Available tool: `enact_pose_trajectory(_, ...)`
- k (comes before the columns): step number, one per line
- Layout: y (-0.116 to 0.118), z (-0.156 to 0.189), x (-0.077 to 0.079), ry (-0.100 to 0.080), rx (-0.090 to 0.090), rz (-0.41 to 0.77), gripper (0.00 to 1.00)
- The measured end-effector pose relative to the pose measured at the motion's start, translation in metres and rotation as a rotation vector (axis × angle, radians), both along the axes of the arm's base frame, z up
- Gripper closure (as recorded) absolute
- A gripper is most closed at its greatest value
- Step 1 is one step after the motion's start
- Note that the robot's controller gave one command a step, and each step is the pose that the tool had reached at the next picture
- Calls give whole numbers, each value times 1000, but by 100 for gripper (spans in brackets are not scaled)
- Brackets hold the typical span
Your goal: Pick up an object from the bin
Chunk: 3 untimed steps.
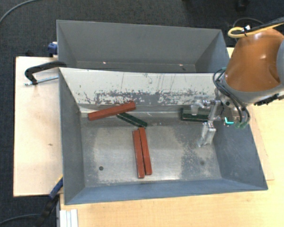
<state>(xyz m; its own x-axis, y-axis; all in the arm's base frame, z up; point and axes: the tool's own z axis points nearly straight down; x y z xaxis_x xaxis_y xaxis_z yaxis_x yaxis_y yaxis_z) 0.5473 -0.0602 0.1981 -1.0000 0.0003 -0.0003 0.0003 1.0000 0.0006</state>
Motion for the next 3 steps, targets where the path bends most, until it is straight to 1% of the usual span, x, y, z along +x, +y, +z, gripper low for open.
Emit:
enact_pose_trajectory(1, 67, -43, -14, 3, 3, -216, 0)
enact_pose_trajectory(2, 107, -131, 35, -1, 2, -118, 0)
enact_pose_trajectory(3, 202, -53, 22, -11, 8, -88, 0)
